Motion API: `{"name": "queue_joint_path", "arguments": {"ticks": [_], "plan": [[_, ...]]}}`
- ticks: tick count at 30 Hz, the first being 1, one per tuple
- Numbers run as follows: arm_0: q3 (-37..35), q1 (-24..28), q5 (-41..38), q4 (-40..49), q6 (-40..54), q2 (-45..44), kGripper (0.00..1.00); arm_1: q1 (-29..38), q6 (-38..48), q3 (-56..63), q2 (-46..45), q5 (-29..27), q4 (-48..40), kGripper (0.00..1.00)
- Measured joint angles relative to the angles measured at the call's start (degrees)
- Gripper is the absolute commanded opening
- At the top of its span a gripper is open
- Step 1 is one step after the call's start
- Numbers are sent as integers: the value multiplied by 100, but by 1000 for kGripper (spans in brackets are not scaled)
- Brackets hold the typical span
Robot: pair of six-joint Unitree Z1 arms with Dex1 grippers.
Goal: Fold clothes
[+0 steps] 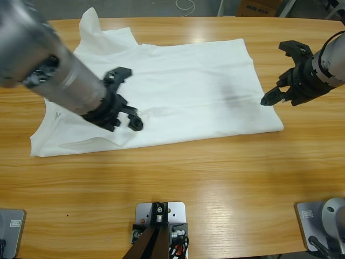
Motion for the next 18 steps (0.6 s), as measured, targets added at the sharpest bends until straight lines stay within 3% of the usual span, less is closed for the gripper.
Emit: {"name": "queue_joint_path", "arguments": {"ticks": [11,18], "plan": [[556,-1,184,134,-499,233,757,51,51,236,-38,6,-56,485],[889,-1,172,-223,-499,583,757,51,54,272,-40,6,-96,490]]}}
